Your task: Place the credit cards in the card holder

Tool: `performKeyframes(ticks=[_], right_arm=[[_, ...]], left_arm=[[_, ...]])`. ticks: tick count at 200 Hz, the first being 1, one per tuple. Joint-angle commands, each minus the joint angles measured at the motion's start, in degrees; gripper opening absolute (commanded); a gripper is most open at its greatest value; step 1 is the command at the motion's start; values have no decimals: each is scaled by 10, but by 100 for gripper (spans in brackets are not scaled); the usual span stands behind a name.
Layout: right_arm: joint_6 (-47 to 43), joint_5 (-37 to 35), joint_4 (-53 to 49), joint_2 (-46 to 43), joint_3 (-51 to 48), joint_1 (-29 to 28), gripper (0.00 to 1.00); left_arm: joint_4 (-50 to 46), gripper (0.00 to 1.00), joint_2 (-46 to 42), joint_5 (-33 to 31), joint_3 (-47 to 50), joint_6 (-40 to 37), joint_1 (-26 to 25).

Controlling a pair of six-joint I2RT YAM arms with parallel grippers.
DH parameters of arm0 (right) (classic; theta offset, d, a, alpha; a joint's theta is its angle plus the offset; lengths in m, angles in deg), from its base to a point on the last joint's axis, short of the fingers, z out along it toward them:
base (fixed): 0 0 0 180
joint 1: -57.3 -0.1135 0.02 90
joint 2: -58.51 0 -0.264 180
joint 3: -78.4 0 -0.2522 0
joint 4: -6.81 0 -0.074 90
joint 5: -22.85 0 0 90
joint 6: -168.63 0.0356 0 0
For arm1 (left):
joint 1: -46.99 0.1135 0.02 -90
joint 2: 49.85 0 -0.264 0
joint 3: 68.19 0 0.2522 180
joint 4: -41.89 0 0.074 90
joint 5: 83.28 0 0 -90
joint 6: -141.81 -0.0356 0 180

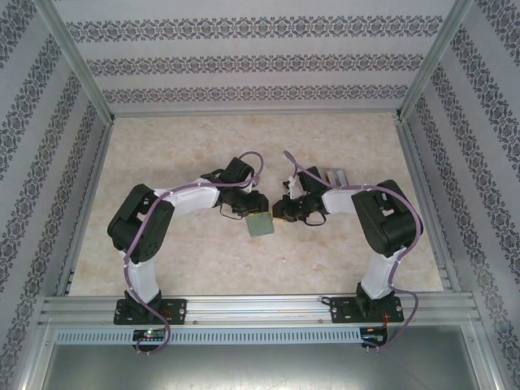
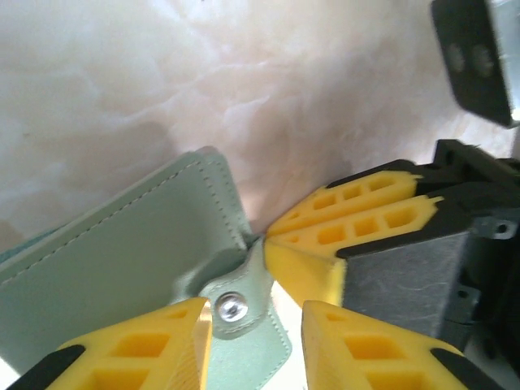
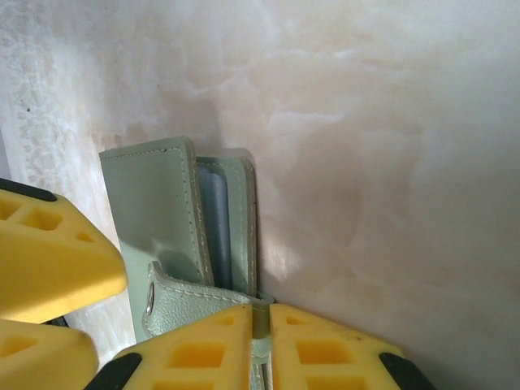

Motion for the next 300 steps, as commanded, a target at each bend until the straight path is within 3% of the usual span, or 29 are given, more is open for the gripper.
performKeyframes(ticks=[1,26,76,139,203,235,254,276,300], right_arm=[[-4,-7,27,20,-5,-3,18],[-4,-5,26,25,-1,-3,18],[-4,-10,26,18,-6,-1,18],[-3,-5,28,18,-6,0,18],[-2,0,33,22,-3,-3,18],[-2,1,33,25,-1,-3,17],[-4,-2,32,25,-3,-2,17],[-2,0,32,29,1,-2,17],[-4,-1,31,29,0,-3,17]], left_arm=[[50,31,-6,19,13,29,-4],[56,29,-1,23,21,39,-4],[-29,38,-40,-68,20,20,-4],[-31,36,23,-15,-12,23,-6],[-11,32,34,27,-23,33,-11],[-19,24,19,13,-25,28,-11],[-39,25,9,-6,-28,15,-11],[-63,35,2,-28,-31,3,-10],[-67,35,1,-31,-30,2,-9]])
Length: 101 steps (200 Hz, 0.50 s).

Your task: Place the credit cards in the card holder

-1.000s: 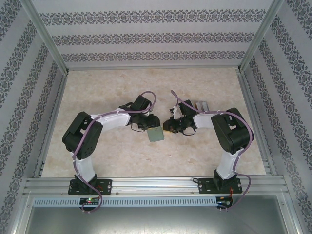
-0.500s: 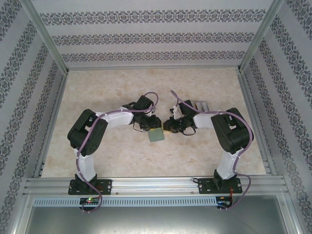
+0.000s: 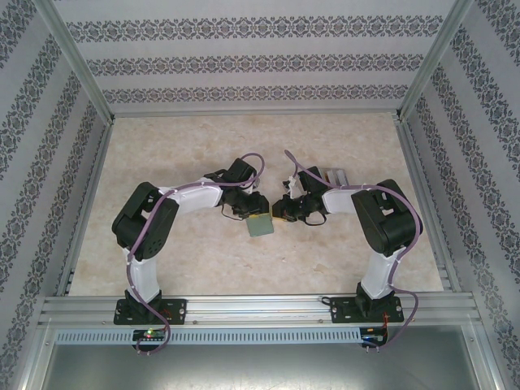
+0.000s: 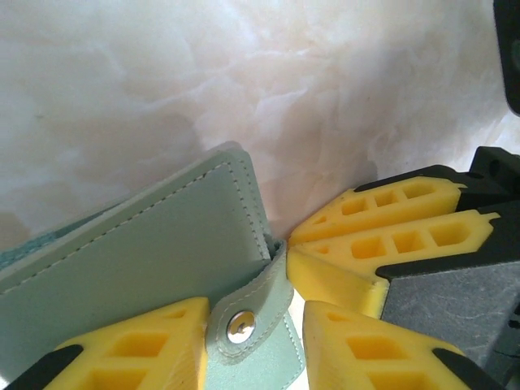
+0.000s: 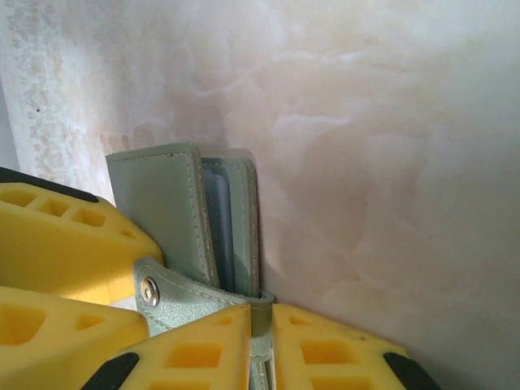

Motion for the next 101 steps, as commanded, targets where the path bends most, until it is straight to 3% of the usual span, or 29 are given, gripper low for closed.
performKeyframes(ticks=[1,31,48,68,101], right_arm=[[-6,-12,24,25,0,-5,17],[-6,-10,23,28,2,-6,17],[-7,-10,22,28,2,-6,17],[-7,-7,21,29,3,-6,17],[-7,-6,20,29,4,-6,16]], left_arm=[[-33,35,-19,-18,-12,-17,-6],[-28,14,-12,-11,-13,-16,-6],[-33,9,-10,-13,-17,-19,-5],[-40,10,-13,-20,-18,-21,-5],[-49,28,-21,-30,-19,-25,-3]])
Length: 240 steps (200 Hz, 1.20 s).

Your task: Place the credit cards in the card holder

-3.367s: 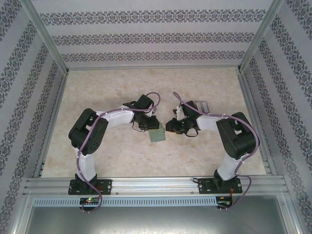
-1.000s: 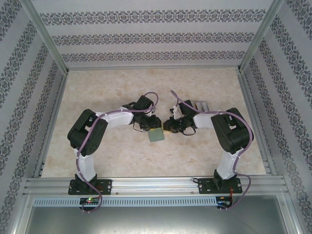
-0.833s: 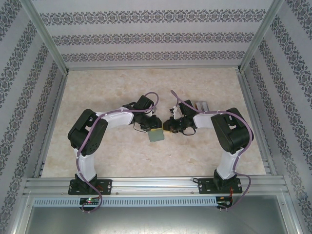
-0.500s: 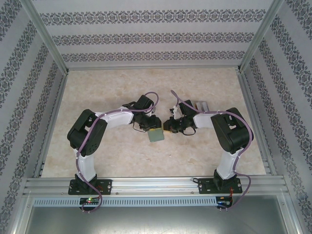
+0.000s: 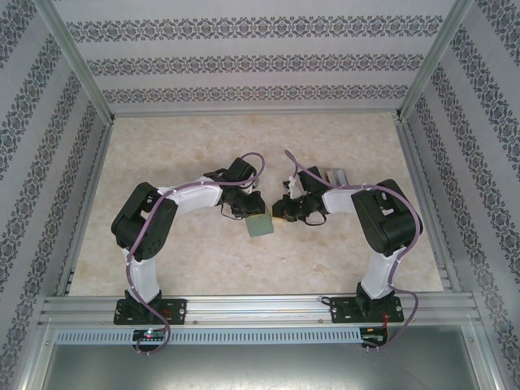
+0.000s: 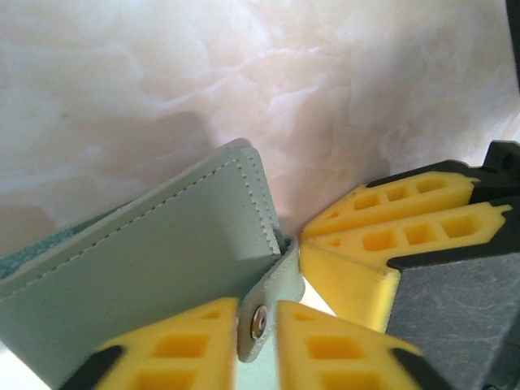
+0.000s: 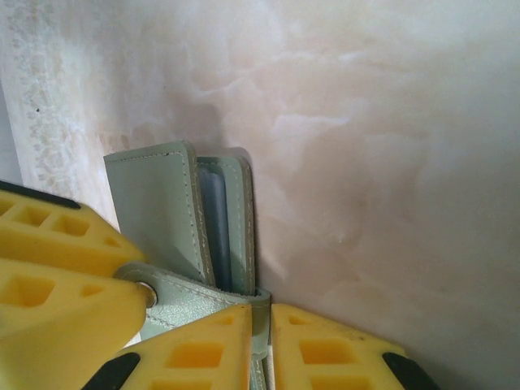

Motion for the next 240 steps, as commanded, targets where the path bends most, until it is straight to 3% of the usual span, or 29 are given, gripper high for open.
performKeyframes(ticks=[1,22,91,150,240], right_arm=[[-7,-7,20,28,4,-6,16],[-8,-7,19,29,4,-6,16],[-10,-7,16,30,6,-6,16],[-1,3,38,-6,-13,-6,26],[-3,3,42,-13,-19,-6,32]], left_arm=[[-27,28,-19,-18,-12,-10,-3],[-27,27,-20,-16,-11,-10,-1],[-25,0,-14,-8,-13,-14,0],[-16,0,-36,15,5,2,1],[12,0,-50,13,37,34,1]])
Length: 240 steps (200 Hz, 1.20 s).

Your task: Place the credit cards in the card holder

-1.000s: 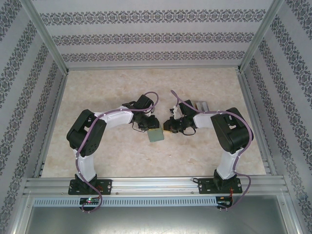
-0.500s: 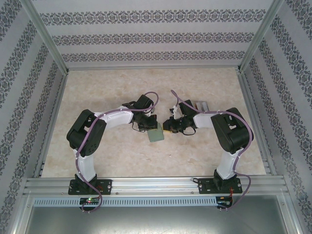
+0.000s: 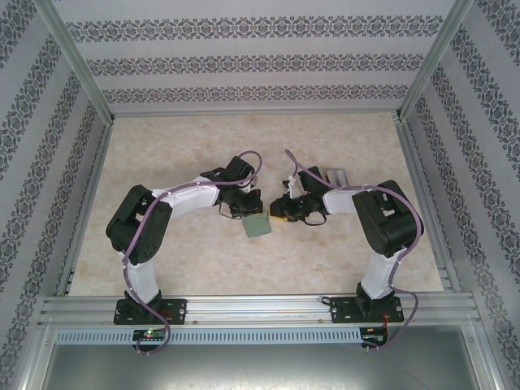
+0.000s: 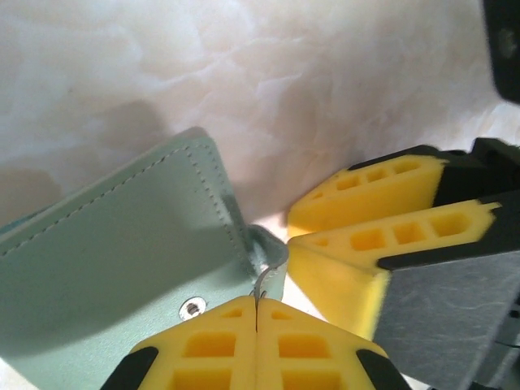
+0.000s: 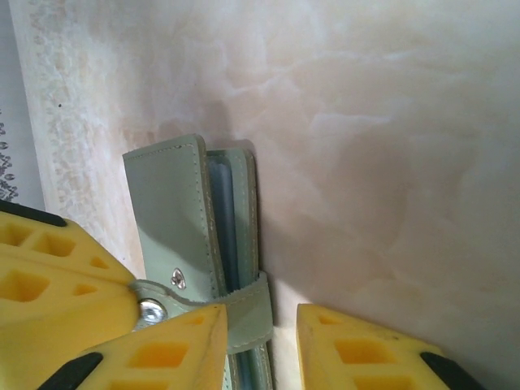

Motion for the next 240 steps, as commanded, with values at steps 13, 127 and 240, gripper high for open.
performKeyframes(ticks=[13,127,240], right_arm=[[-6,-10,28,-7,-14,-7,34],[48,-43,31,-23,-46,-76,36],[153,-49,131,-84,-123,-102,39]], left_arm=[[21,0,-26,3,31,25,-1],[-7,0,-32,-22,27,11,2],[-15,0,-30,-14,21,2,10]])
